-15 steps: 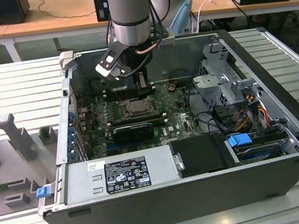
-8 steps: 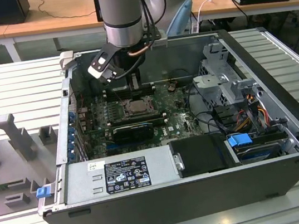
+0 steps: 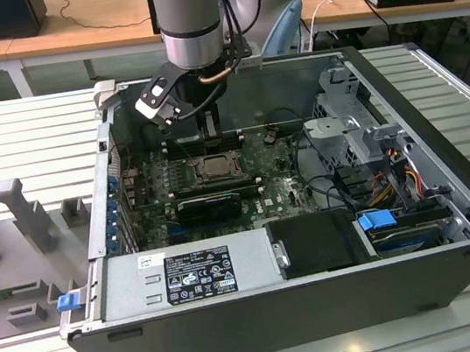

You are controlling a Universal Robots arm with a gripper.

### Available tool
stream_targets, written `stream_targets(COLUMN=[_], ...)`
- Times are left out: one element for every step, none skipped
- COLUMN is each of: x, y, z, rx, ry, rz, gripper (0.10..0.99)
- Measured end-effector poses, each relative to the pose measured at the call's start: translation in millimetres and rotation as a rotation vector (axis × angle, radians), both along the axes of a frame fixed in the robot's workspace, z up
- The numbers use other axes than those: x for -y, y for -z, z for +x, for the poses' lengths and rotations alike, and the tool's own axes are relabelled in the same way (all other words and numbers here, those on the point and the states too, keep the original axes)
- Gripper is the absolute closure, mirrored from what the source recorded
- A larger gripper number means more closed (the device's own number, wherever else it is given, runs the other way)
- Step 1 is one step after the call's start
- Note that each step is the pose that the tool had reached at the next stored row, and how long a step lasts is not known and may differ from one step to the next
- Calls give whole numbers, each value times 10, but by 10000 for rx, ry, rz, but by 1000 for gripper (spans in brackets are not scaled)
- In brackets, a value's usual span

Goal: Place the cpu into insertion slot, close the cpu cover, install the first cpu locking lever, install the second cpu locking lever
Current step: 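Install the first cpu locking lever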

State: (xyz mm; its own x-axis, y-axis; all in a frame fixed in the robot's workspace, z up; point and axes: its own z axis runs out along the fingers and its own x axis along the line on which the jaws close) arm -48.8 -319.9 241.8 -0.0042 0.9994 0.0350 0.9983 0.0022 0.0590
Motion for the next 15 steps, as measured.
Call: stream_targets(x=[0,0,0,0,0,0,0,0,0,0,0,0,0,0,0], y=[-13,-22,-35,-47,-64,-77,-85,-106,-119,-136,-178,-216,-275,-314,-342], z=[0,0,0,0,0,0,0,0,0,0,0,0,0,0,0], rx=[0,0,0,0,0,0,0,1,0,0,0,0,-4,-10,-14], ry=[0,0,0,0,0,0,0,0,0,0,0,0,-1,0,0], rz=[0,0,0,0,0,0,0,0,0,0,0,0,0,0,0], gripper=[980,980,980,980,980,980,980,980,980,980,980,980,980,980,980])
